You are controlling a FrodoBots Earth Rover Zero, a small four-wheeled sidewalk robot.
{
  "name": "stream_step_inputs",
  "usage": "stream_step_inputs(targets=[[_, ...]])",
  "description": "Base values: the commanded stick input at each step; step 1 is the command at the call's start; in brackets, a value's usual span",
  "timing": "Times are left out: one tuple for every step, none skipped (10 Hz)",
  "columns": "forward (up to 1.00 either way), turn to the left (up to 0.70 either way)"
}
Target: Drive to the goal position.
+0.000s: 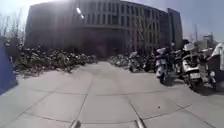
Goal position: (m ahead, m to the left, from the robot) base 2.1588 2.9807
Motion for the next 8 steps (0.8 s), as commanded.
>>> stream_step_inputs(targets=[[1.0,0.0],[1.0,0.0],[1.0,0.0],[1.0,0.0],[1.0,0.0],[1.0,0.07],[1.0,0.31],[1.0,0.17]])
